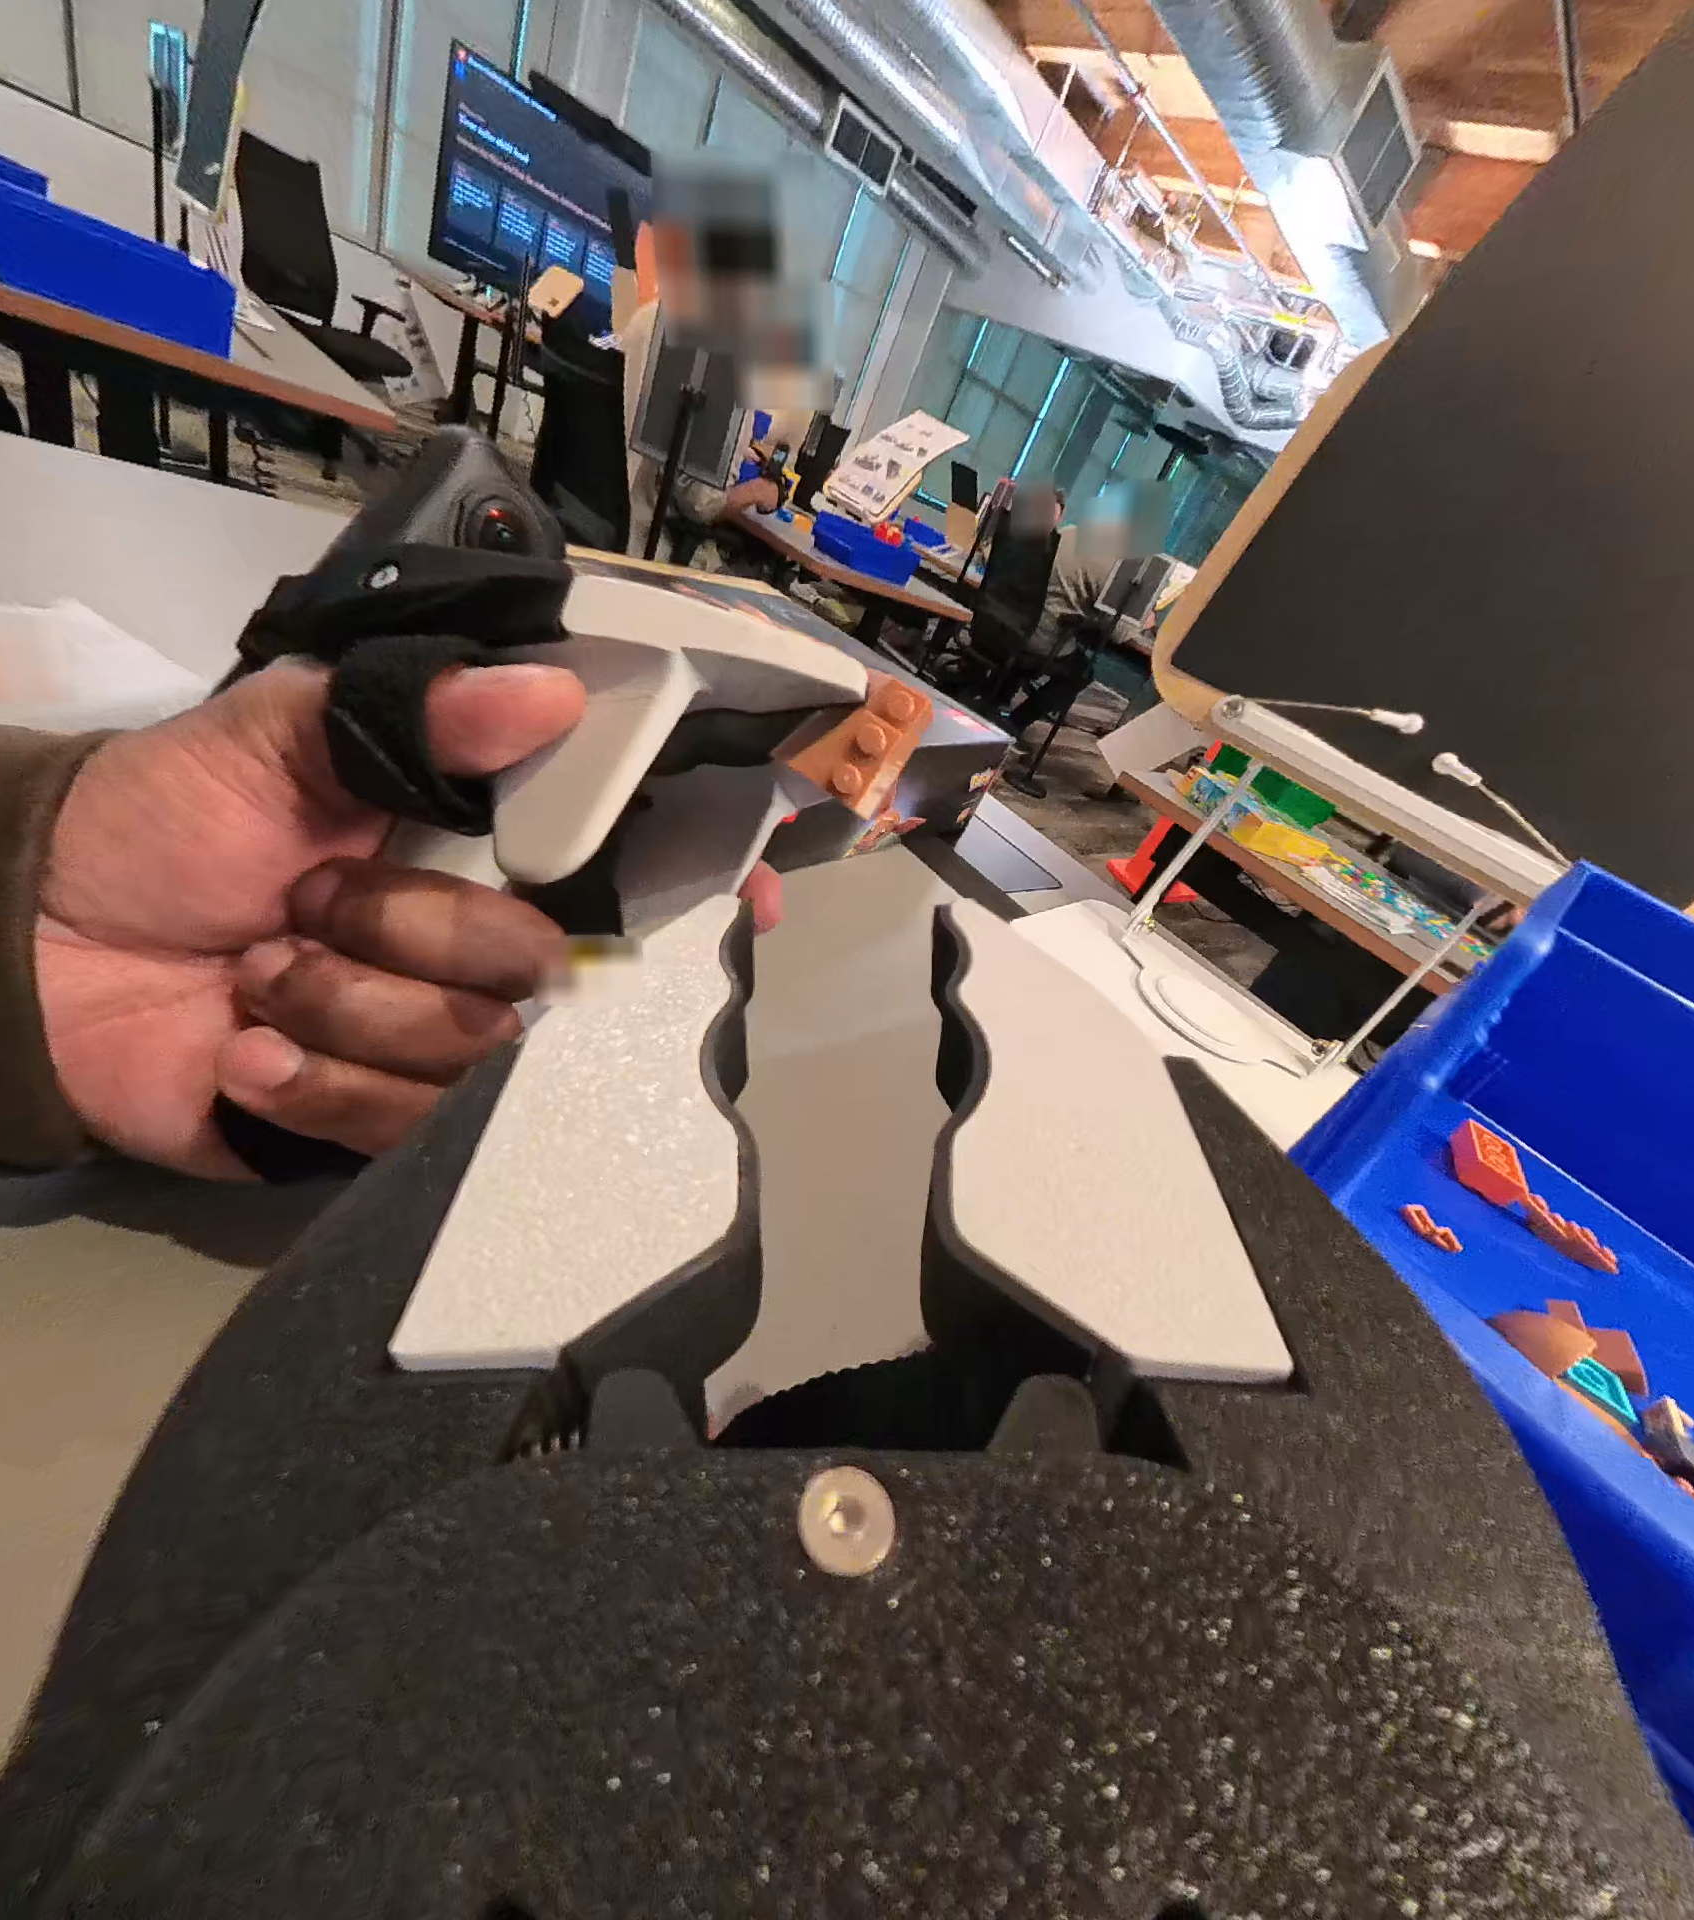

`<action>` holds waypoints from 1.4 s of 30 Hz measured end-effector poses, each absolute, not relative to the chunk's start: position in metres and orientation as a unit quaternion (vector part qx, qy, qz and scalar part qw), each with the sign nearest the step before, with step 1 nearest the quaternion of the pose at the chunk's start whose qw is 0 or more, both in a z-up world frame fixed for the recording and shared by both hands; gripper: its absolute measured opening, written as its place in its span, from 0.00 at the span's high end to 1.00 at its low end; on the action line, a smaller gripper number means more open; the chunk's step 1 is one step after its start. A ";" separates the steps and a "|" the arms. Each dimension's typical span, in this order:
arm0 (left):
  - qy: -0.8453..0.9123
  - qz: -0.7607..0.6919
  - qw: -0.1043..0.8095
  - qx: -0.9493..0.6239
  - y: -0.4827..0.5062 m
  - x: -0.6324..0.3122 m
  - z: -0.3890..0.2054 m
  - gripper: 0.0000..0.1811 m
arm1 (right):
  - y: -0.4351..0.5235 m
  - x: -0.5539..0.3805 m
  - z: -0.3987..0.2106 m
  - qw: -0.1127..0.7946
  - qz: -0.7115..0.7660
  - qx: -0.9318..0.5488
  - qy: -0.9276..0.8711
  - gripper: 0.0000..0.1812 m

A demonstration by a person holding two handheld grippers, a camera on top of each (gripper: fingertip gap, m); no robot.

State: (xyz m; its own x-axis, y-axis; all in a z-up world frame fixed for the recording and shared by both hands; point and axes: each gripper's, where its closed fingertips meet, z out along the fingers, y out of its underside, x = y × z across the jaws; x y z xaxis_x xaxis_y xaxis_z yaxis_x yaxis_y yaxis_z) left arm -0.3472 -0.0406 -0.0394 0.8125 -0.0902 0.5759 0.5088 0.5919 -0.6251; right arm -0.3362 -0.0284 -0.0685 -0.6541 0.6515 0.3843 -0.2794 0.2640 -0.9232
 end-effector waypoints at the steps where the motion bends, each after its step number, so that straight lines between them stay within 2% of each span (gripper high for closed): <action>1: -0.248 -0.166 0.855 -0.425 -0.036 -0.345 -0.041 0.95 | -0.027 -0.335 -0.069 0.400 0.589 -0.133 -0.690 0.82; 6: -0.237 -0.095 0.846 -0.469 -0.017 -0.334 -0.047 0.95 | -0.019 -0.334 -0.069 0.440 0.574 -0.120 -0.680 0.81; 16: -0.213 -0.059 0.807 -0.548 0.008 -0.323 -0.065 0.95 | -0.006 -0.331 -0.078 0.432 0.568 -0.113 -0.691 0.86; 23: -0.180 -0.017 0.744 -0.644 0.016 -0.321 -0.081 0.92 | -0.002 -0.328 -0.097 0.408 0.544 -0.085 -0.729 0.87; 27: -0.177 -0.002 0.719 -0.672 0.017 -0.321 -0.089 0.94 | -0.001 -0.327 -0.104 0.412 0.528 -0.072 -0.739 0.88; 42: -0.109 0.060 0.671 -0.731 0.013 -0.316 -0.101 0.95 | -0.005 -0.317 -0.116 0.293 0.574 -0.063 -0.762 0.88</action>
State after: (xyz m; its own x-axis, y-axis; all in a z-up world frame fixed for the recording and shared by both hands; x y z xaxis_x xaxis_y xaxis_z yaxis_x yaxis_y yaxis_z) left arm -0.3162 0.0125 -0.1012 0.9691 0.2397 0.0576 0.0776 -0.0750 -0.9942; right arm -0.3165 -0.0054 -0.1162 -0.8205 0.4317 0.3747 -0.2404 0.3340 -0.9114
